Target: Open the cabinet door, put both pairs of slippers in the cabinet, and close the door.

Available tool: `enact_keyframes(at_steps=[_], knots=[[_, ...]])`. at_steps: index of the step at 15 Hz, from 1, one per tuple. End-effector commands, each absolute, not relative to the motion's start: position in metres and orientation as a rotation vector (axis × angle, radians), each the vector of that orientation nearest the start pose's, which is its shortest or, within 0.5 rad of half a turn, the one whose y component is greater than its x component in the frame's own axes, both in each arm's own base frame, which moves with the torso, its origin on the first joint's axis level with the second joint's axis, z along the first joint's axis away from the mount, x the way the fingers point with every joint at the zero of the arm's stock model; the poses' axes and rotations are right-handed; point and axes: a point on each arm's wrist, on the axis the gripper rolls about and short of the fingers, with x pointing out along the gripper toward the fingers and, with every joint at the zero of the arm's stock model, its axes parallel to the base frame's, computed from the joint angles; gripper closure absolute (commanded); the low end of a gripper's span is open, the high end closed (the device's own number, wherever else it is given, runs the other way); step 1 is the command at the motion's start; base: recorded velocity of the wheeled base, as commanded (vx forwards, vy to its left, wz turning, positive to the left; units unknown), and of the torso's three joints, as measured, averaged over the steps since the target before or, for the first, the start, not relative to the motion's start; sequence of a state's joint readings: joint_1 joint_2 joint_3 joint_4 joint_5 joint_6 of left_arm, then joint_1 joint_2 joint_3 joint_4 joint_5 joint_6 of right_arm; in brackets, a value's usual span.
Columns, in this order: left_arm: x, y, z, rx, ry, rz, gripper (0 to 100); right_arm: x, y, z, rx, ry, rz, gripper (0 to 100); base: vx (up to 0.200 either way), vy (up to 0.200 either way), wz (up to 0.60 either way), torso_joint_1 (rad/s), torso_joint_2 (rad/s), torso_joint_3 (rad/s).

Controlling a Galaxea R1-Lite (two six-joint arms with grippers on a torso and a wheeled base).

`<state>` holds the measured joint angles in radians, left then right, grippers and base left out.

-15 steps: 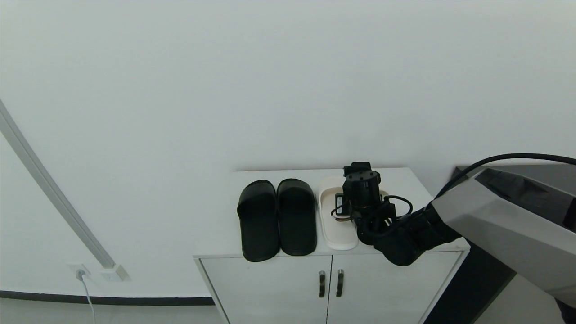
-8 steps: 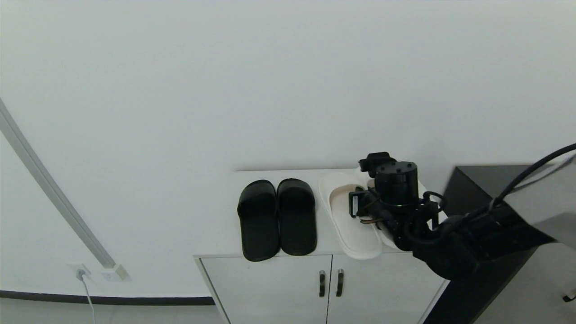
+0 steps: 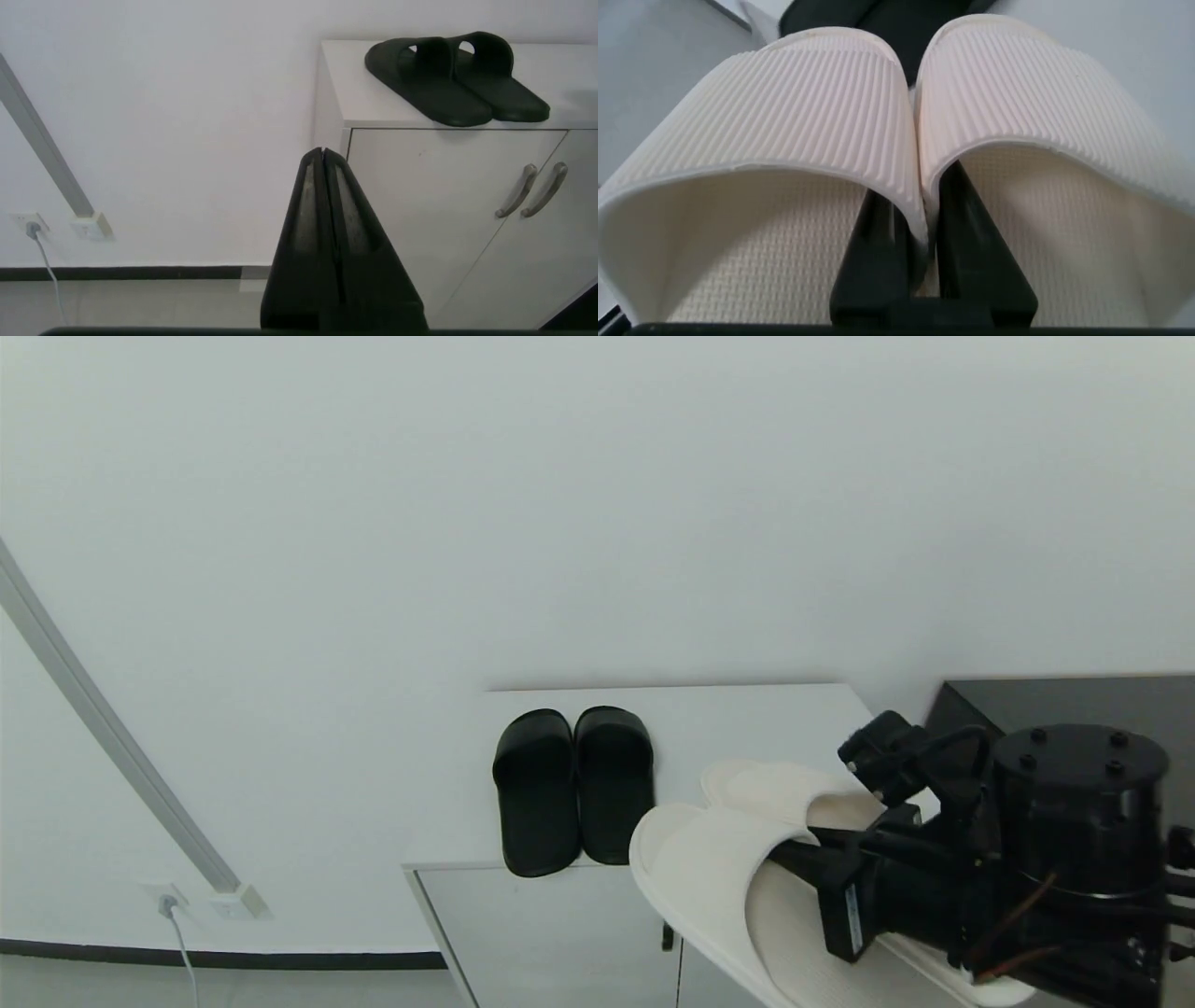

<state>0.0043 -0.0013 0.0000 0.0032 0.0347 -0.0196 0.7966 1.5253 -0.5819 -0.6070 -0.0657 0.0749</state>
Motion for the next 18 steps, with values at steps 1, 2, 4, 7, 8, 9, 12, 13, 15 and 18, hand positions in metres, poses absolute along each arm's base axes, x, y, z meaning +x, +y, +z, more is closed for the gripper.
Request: enact_keyframes(at_steps=[1,2,4,7,8,9,12,13,15,18], knots=[[-0.023,0.001,0.075,-0.021,0.003,0.040,100,0.153,0.164,0.179,-0.059,0.304,0.757,100,0.000,0.000,0.00,0.000,0.00,0.000],[-0.023,0.001,0.075,-0.020,0.003,0.040,100,0.152,0.165,0.178,-0.059,0.307,0.768,100,0.000,0.000,0.00,0.000,0.00,0.000],[-0.023,0.001,0.075,-0.021,0.003,0.040,100,0.151,0.167,0.176,-0.063,0.314,0.773,100,0.000,0.000,0.00,0.000,0.00,0.000],[-0.023,0.001,0.075,-0.021,0.003,0.040,100,0.151,0.167,0.176,-0.065,0.317,0.773,100,-0.067,0.000,0.00,0.001,0.00,0.002],[-0.023,0.001,0.075,-0.021,0.003,0.040,100,0.150,0.166,0.175,-0.066,0.320,0.773,100,-0.200,0.000,0.00,0.002,0.01,0.002],[-0.023,0.001,0.075,-0.021,0.003,0.040,100,0.150,0.166,0.174,-0.068,0.324,0.772,100,-0.200,0.000,0.00,0.012,0.00,-0.002],[-0.023,0.001,0.075,-0.021,0.003,0.038,100,0.150,0.166,0.172,-0.074,0.330,0.772,100,-0.200,0.000,0.00,-0.001,0.00,0.001],[-0.023,0.001,0.075,-0.021,0.003,0.040,100,0.150,0.166,0.170,-0.078,0.337,0.772,100,0.000,0.000,0.00,0.000,0.00,0.000],[-0.023,0.001,0.075,-0.021,0.003,0.040,100,0.150,0.166,0.169,-0.078,0.338,0.772,100,0.000,0.000,0.00,0.000,0.00,0.000],[-0.023,0.001,0.075,-0.021,0.003,0.040,100,0.150,0.166,0.167,-0.082,0.345,0.771,100,0.000,0.000,0.00,0.000,0.00,0.000]])
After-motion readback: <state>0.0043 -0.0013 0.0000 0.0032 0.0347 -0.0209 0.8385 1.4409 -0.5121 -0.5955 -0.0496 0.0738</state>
